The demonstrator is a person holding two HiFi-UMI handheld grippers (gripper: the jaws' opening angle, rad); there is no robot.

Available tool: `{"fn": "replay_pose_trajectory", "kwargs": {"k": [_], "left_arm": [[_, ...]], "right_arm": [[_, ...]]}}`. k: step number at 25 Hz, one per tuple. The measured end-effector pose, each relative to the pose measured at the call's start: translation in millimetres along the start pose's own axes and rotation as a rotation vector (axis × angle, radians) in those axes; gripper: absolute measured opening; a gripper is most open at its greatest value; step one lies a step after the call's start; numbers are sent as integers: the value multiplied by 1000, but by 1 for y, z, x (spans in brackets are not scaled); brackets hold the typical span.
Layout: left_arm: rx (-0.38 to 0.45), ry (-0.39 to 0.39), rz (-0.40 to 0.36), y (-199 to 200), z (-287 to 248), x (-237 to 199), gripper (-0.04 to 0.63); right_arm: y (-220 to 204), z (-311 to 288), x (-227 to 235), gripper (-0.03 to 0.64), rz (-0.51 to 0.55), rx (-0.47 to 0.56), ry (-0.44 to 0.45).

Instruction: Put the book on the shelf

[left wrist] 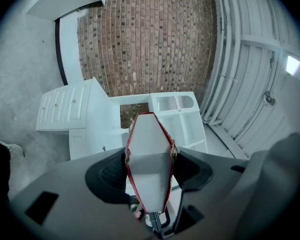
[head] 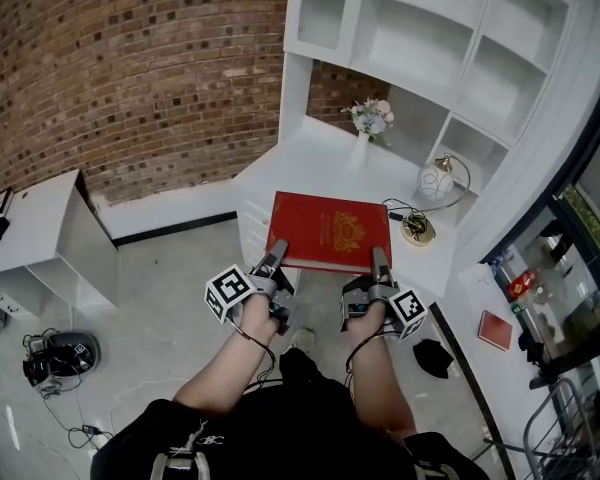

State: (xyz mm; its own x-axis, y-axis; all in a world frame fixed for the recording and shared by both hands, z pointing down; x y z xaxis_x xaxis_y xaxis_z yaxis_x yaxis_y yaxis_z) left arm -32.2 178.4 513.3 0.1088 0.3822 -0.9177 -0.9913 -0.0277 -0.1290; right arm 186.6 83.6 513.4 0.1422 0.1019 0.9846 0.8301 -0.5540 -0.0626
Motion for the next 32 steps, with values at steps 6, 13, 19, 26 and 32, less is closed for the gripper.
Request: {"fn": "replay_pose_trajectory", "kwargs": {"k": [6, 13, 19, 26, 32], "left_arm": [[-21, 0, -8, 20, -47, -26, 253], [-36, 10, -16, 56, -125, -61, 253], [-33, 18, -3, 84, -204, -94, 255], [-65, 36, 22, 101, -305, -135, 255], [-84, 40, 25, 107, -376, -163, 255]], "right_arm": [[14, -56, -3, 257, -5, 12, 18], [32, -143, -15, 258, -23, 20, 10], [60, -224, -30, 258, -11, 37, -12], [106, -314, -47, 259, -15, 68, -38], [144, -374, -54, 259, -21, 82, -50]]}}
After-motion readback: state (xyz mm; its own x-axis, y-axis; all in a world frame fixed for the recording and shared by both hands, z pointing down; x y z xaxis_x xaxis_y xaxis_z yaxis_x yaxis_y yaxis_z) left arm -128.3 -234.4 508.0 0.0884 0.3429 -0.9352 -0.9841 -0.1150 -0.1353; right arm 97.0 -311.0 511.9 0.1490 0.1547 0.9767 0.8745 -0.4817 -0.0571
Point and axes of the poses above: the fingertips, and each gripper's own axes: z backward along the fingers, x to its right, y out of its top, the point moved 2 cm from there along z, backward along the fingers, and after that the axes turned 15 degrees about -y, right-handed, at the moved point
